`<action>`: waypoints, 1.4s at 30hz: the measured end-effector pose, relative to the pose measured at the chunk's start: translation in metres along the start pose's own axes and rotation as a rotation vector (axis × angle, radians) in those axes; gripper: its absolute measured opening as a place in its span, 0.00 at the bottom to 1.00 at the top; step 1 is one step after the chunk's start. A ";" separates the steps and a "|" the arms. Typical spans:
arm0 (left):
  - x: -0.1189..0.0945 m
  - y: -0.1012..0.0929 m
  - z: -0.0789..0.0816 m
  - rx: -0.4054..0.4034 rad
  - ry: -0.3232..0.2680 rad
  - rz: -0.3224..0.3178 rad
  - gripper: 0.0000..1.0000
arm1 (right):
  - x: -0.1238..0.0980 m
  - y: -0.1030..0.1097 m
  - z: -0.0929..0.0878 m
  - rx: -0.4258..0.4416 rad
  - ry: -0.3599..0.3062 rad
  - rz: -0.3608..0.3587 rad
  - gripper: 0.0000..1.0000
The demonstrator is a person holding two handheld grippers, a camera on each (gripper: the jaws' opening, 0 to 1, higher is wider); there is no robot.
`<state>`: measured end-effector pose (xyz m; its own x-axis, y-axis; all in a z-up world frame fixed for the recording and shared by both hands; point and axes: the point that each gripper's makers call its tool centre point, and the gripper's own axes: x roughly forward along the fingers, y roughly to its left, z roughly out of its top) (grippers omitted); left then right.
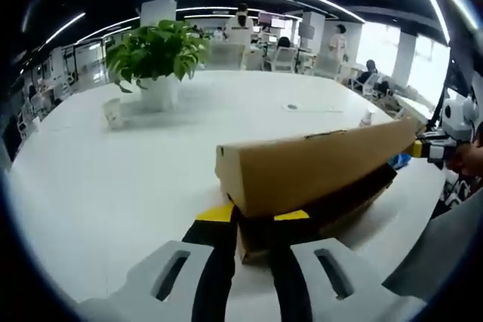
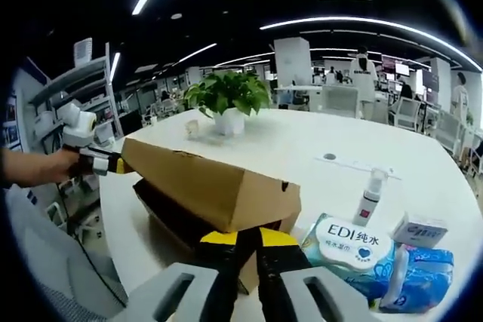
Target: Operate the shoe box by opening the lid, removing the specified soft item, and placing it in the target area until the item is outside and the box remains undamaged.
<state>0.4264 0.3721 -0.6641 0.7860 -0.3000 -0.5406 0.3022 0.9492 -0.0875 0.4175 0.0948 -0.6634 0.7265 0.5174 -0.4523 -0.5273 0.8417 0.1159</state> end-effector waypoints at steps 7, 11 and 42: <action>-0.001 -0.001 -0.002 0.034 0.005 -0.004 0.20 | -0.002 0.002 -0.001 -0.033 -0.004 0.026 0.09; -0.002 0.000 -0.004 0.049 0.008 -0.005 0.23 | -0.003 0.004 -0.001 -0.058 -0.012 0.043 0.11; -0.001 -0.012 -0.023 0.189 0.067 -0.069 0.35 | 0.001 0.022 -0.017 -0.162 0.029 0.126 0.30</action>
<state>0.4101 0.3632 -0.6820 0.7243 -0.3511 -0.5934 0.4552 0.8899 0.0290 0.3988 0.1115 -0.6758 0.6386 0.6104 -0.4687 -0.6789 0.7336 0.0304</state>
